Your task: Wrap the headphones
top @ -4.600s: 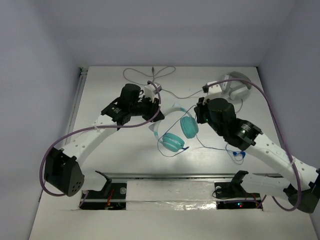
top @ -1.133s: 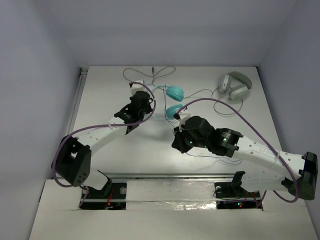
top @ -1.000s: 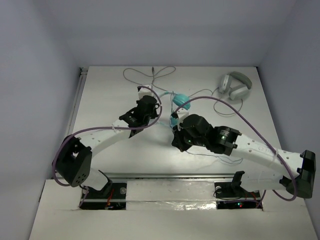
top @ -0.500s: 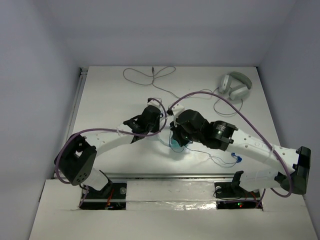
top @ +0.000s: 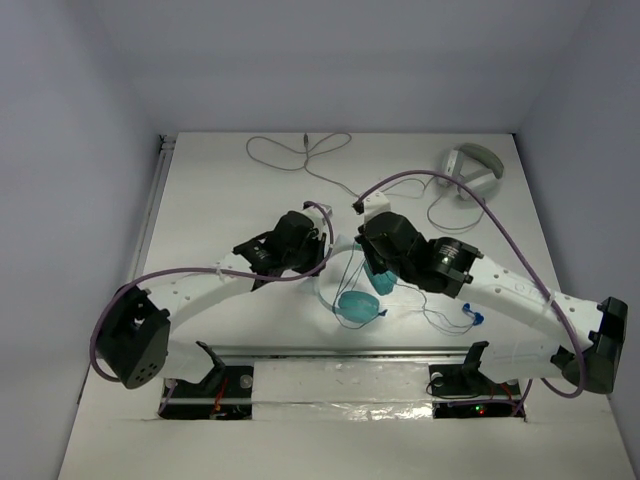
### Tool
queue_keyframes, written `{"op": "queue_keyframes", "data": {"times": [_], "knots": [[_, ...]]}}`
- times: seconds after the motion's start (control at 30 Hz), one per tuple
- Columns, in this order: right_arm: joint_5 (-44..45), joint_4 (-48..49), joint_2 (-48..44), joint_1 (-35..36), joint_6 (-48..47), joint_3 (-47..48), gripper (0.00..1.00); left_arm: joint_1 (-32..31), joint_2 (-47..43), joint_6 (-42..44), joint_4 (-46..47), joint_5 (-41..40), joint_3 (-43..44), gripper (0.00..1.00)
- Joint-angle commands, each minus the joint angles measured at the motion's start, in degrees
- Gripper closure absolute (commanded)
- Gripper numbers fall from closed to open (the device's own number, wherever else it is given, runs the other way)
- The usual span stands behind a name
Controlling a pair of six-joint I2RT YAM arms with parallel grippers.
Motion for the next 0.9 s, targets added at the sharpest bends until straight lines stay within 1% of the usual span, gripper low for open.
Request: {"op": "queue_keyframes", "data": {"times": [0.0, 0.13, 0.23, 0.33, 0.4, 0.43, 0.63, 0.7, 0.73, 0.8, 0.87], "knots": [[11.04, 3.83, -1.92, -0.54, 1.31, -0.66, 1.00, -0.29, -3.14, 2.33, -3.17, 2.26, 4.55, 1.00], [19.38, 5.85, -2.36, -1.07, 1.31, -1.28, 1.00, -0.29, -3.40, 4.97, -6.52, 0.76, 7.01, 1.00], [21.16, 6.81, -2.62, -1.07, 1.40, -1.45, 1.00, -0.29, -3.40, 6.82, -7.75, 1.54, 7.89, 1.00], [20.73, 7.34, -3.15, -1.77, 2.36, -2.51, 0.97, -0.29, -4.28, 7.52, -7.58, 3.99, 8.24, 1.00], [19.59, 7.70, -3.33, -3.26, 3.59, -3.64, 0.95, 1.64, -5.51, 7.52, -6.97, 5.93, 8.24, 1.00], [17.32, 8.74, -3.33, -3.88, 4.03, -4.26, 0.94, 2.34, -5.95, 7.61, -6.18, 9.94, 8.16, 1.00], [12.65, 11.12, -2.62, -6.95, 6.67, -6.72, 0.92, 4.19, -8.58, 8.93, -5.38, 18.05, 9.38, 1.00], [11.33, 12.26, -3.24, -7.66, 6.76, -7.08, 0.89, 5.51, -9.81, 8.93, -4.59, 20.34, 9.39, 1.00], [10.28, 12.96, -3.50, -8.36, 7.02, -7.17, 0.88, 6.82, -10.17, 8.93, -4.33, 23.05, 9.30, 1.00], [9.22, 14.02, -4.38, -8.37, 7.38, -7.78, 0.87, 8.06, -10.96, 8.23, -3.45, 24.92, 9.21, 1.00], [8.08, 16.04, -5.43, -8.89, 8.43, -8.74, 0.87, 10.16, -11.48, 7.18, -3.01, 24.58, 9.47, 1.00]]}}
